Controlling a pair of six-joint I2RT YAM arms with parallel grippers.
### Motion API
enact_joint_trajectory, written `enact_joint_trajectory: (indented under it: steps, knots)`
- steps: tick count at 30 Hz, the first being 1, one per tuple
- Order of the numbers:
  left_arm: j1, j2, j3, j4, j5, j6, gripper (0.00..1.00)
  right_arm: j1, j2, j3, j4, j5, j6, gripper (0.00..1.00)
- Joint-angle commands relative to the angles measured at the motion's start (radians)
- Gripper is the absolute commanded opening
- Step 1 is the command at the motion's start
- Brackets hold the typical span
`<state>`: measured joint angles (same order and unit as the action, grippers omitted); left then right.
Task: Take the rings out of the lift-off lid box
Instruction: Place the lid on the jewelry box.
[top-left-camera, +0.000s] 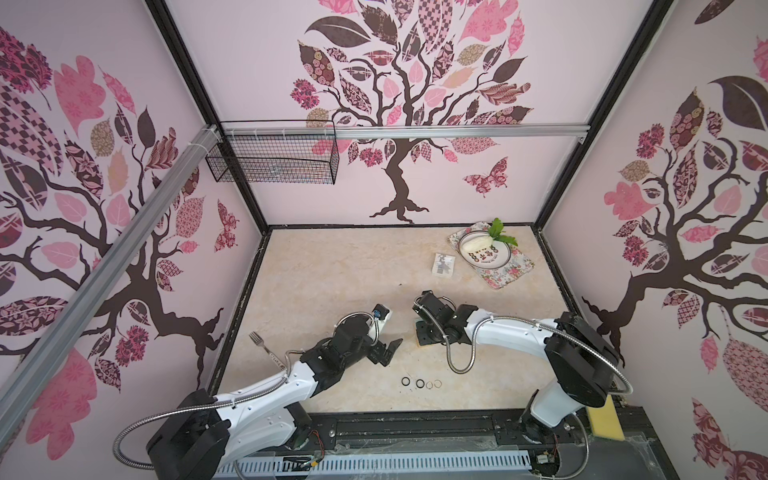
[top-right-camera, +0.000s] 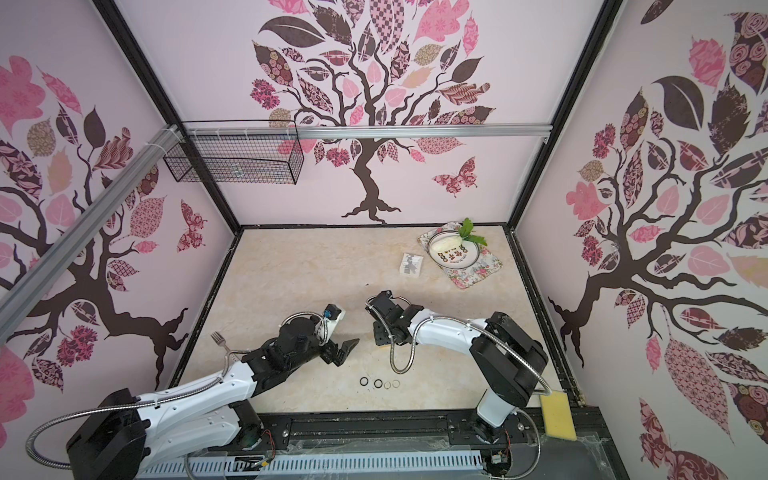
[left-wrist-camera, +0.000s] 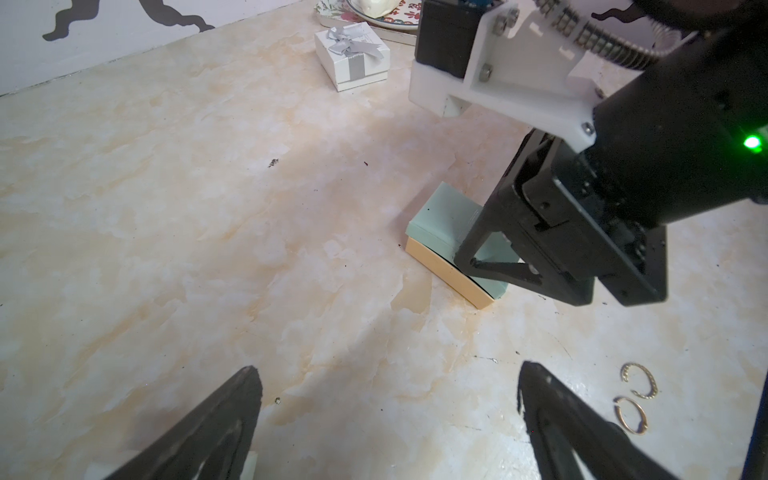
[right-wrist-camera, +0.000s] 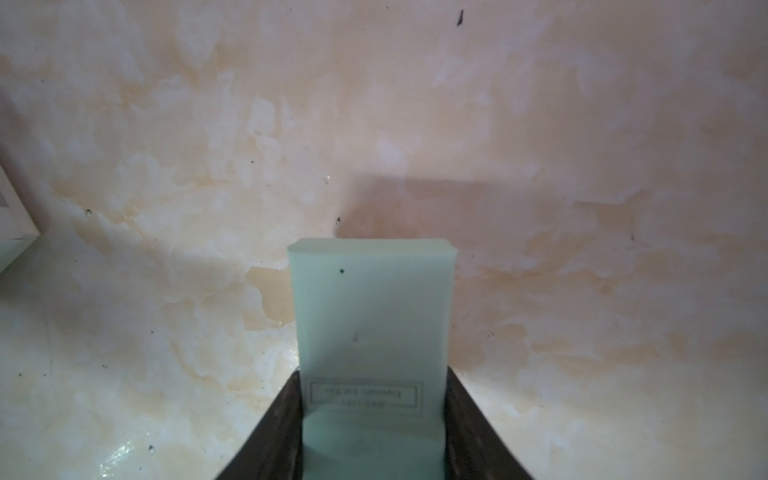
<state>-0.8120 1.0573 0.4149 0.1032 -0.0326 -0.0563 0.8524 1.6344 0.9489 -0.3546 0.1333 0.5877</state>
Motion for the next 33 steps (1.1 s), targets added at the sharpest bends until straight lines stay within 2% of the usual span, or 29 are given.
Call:
enact_joint_trajectory:
  steps: [1,33]
  knots:
    - [0.004,-0.01,-0.025,0.021,0.0,-0.001,0.98,0.008,0.015,0.022,-0.006,-0.012,0.063,0.47]
    - [0.004,0.016,-0.021,0.034,0.007,-0.001,0.98,0.018,-0.03,0.014,-0.026,-0.017,0.06,0.5]
